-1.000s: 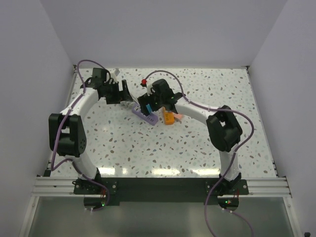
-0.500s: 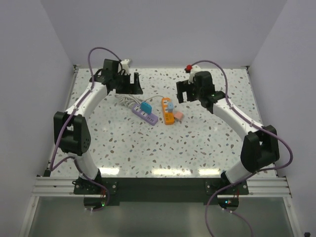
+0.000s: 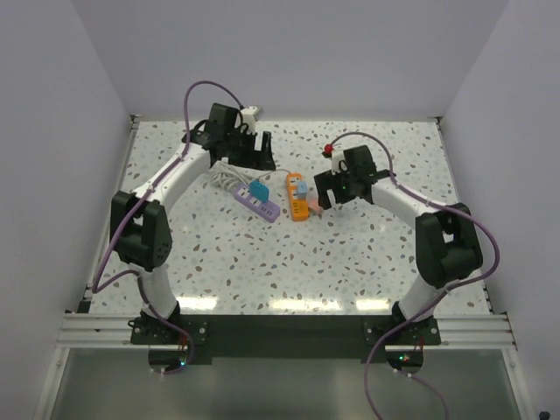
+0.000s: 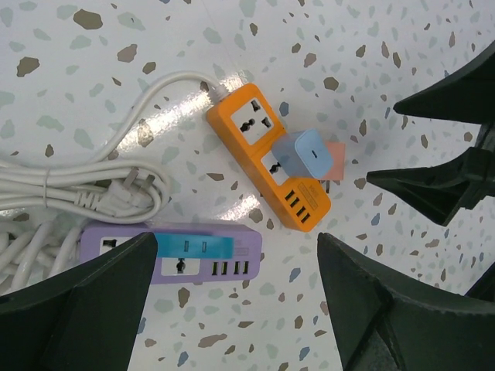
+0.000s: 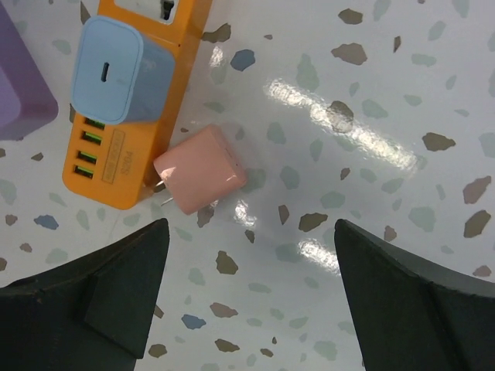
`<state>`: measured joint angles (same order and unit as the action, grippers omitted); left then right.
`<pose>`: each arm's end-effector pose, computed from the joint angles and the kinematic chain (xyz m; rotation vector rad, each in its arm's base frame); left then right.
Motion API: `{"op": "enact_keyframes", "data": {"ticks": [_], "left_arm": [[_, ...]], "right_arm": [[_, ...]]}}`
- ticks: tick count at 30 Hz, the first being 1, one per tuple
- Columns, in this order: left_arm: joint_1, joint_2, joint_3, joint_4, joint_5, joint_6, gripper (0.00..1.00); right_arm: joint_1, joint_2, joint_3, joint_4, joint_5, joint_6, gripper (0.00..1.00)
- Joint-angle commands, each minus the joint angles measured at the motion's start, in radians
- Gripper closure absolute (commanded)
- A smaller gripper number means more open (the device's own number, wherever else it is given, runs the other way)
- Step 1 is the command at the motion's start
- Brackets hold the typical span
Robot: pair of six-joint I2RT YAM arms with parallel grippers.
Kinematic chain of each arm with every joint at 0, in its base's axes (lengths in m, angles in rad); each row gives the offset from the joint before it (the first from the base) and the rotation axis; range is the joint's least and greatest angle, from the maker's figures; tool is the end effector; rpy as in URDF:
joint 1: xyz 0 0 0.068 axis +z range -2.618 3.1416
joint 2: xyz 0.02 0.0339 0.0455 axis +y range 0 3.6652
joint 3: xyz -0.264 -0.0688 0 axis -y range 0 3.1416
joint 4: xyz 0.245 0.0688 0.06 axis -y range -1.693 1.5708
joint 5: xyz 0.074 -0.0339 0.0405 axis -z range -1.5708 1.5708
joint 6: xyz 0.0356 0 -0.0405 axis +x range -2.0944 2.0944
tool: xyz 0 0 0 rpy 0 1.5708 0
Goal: Insert the plug
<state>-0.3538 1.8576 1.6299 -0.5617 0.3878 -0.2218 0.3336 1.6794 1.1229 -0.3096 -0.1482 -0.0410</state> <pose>0.3914 -0.1589 0.2939 0.3519 2.3812 -0.7322 0.3376 0.1225 0.2143 -0.5214 2.3924 0.3110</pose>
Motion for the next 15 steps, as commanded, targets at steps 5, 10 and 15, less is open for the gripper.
{"op": "enact_keyframes", "data": {"ticks": [5, 10, 15], "left_arm": [[0.001, -0.011, 0.013, -0.010, -0.006, 0.013, 0.11], [0.001, -0.011, 0.010, -0.014, -0.007, 0.010, 0.11], [0.001, -0.003, 0.012, -0.021, -0.003, 0.015, 0.11]], "right_arm": [[0.001, 0.118, 0.078, 0.015, -0.149, -0.122, 0.09], [0.001, 0.164, 0.101, 0.040, -0.165, -0.131, 0.09], [0.001, 0.201, 0.127, 0.038, -0.177, -0.154, 0.08]]}}
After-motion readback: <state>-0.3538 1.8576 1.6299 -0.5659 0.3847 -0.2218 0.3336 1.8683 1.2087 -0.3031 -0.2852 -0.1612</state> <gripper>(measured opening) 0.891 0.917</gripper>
